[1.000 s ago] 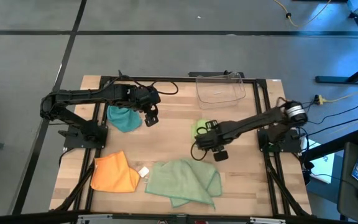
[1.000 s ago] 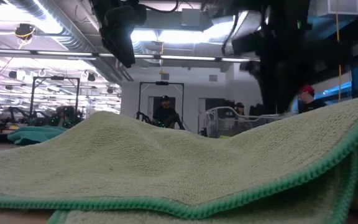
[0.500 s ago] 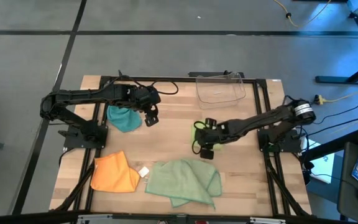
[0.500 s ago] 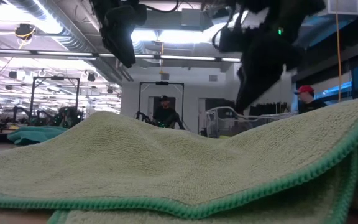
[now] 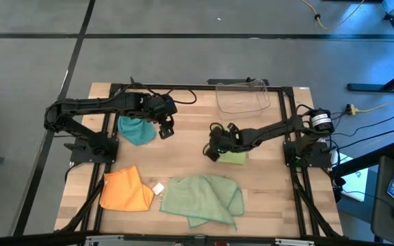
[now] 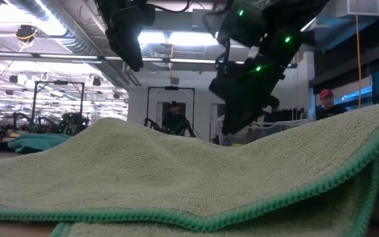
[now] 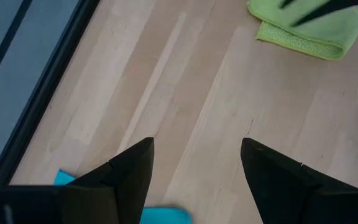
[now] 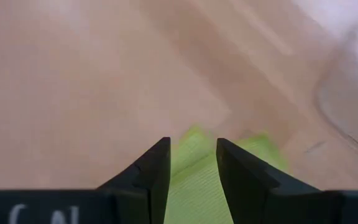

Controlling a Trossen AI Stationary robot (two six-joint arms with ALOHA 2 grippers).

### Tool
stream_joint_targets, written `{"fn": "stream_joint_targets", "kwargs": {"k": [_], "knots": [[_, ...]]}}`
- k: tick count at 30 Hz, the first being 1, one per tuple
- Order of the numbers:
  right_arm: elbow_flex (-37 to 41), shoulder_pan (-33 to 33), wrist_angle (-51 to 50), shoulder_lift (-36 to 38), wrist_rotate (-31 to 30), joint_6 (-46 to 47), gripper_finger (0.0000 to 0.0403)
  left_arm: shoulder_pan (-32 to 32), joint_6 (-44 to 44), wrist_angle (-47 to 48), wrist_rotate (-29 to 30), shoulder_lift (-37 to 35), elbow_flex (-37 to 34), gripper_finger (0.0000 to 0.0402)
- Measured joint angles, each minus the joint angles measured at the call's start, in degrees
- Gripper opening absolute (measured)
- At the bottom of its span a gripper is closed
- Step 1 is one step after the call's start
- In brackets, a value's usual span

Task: Fold microfiber towels
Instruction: Put the light green microfiber towel in the transparent bin

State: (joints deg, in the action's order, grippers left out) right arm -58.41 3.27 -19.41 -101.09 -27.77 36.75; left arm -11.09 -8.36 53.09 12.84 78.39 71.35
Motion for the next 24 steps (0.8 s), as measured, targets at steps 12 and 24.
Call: {"fn": "stream_joint_targets", "kwargs": {"k": [12,24], "knots": [[-0.04,-6.93,-2.00,-2.43,1.32,9.70,0.0133,0.00,2.58,0.32,0.02,0.00,0.02,0.0235],[-0.04,-7.23,-4.61,-2.93,-0.25,8.18,0.0133,0.00,2.58,0.05,0.02,0.00,0.02,0.0235]]}}
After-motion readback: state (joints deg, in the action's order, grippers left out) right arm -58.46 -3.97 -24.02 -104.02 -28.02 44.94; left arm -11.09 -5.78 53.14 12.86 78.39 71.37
